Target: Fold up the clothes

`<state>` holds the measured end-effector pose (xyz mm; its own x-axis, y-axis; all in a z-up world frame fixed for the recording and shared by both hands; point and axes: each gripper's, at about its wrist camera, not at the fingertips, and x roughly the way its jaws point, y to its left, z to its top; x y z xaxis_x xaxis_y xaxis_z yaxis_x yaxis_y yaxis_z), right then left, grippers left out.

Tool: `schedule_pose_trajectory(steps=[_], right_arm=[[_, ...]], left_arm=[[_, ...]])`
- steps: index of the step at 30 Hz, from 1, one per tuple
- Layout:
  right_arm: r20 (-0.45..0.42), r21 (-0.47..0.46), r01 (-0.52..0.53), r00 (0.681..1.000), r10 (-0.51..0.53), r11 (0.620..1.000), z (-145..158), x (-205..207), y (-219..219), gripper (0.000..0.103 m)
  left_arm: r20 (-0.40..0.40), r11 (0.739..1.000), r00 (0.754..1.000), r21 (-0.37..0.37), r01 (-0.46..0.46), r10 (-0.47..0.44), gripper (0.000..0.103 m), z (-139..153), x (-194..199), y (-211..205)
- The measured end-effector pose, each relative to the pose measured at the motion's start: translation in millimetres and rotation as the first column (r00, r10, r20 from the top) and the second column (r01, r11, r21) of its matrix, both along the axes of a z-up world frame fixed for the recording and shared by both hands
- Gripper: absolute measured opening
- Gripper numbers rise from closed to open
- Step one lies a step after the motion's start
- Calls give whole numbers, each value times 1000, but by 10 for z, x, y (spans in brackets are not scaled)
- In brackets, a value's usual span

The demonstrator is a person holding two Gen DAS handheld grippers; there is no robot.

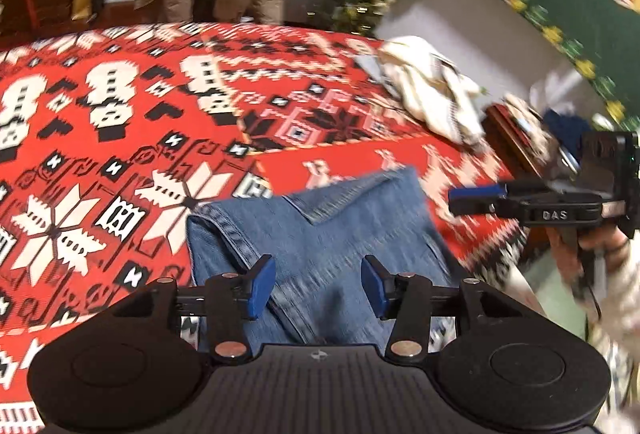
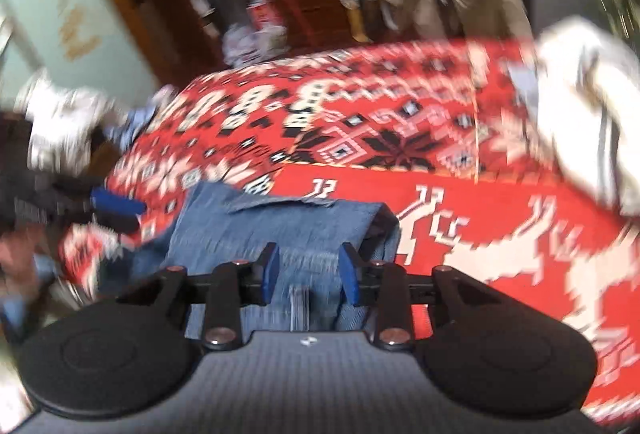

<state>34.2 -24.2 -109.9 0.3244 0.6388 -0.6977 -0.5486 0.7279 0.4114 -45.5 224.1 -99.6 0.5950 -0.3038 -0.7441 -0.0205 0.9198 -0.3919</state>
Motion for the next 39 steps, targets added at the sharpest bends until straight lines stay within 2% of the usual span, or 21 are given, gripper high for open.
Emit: schedule_pose_trajectory(steps=[4,6,7,10,12,13,14,16,17,20,23,27,30,31,32,33,35,37,39], right_arm=[[-174,42,97,981,-88,994,-328,235,-38,36],[-222,46,105,971,-92,993,-474,225,-30,25],[-233,38,102,968,-91,994,-522,194,-25,12],[-238,-4,94,967,-92,996,-583,112,-55,4],[-253,21,98,963,-89,995,-545,107,-140,4],[-267,48,99,960,-82,994,-521,111,-183,11],[-277,72,95,958,-71,993,-508,113,-213,23],[-289,99,84,956,-52,991,-520,115,-241,38],[-298,96,71,954,-40,993,-557,118,-209,38],[-327,87,23,945,7,996,-705,115,-75,39],[-343,107,29,939,9,994,-736,101,-21,38],[-368,92,-22,928,55,996,-636,56,23,39],[-401,81,-48,913,76,996,-727,34,53,41],[-406,91,-35,911,69,995,-763,33,62,42],[-398,92,-32,915,66,995,-753,20,80,35],[-378,75,-38,924,64,996,-714,-4,104,28],[-337,40,-50,940,60,998,-636,-54,153,24],[-324,6,-71,943,69,997,-602,-100,192,22],[-321,-28,-97,943,82,995,-583,-145,229,26]], left_arm=[[-79,988,989,-82,-134,127,47,-282,142,200],[-104,975,980,-125,-184,171,43,-395,179,267],[-106,969,977,-142,-200,187,43,-438,191,293],[-107,955,972,-191,-228,211,43,-511,207,353],[-108,949,971,-214,-231,212,42,-518,202,378],[-111,945,972,-234,-227,206,42,-520,191,387],[-118,942,974,-258,-216,191,42,-530,179,386],[-137,934,979,-305,-189,153,47,-553,150,367],[-143,933,981,-318,-170,130,48,-565,131,339],[-138,943,989,-317,-101,59,55,-599,55,175],[-119,956,992,-285,-76,43,59,-589,4,57],[-125,936,991,-338,-94,54,58,-595,-40,133],[-143,924,988,-365,-111,63,55,-635,-51,182],[-142,931,988,-346,-114,68,50,-621,-48,168],[-140,938,987,-327,-117,74,49,-607,-46,155],[-139,944,987,-308,-119,79,44,-594,-44,142],[-107,956,991,-272,-109,83,41,-512,-75,101],[-107,970,991,-223,-99,77,41,-498,-79,50],[-124,979,990,-184,-91,69,42,-518,-70,13]])
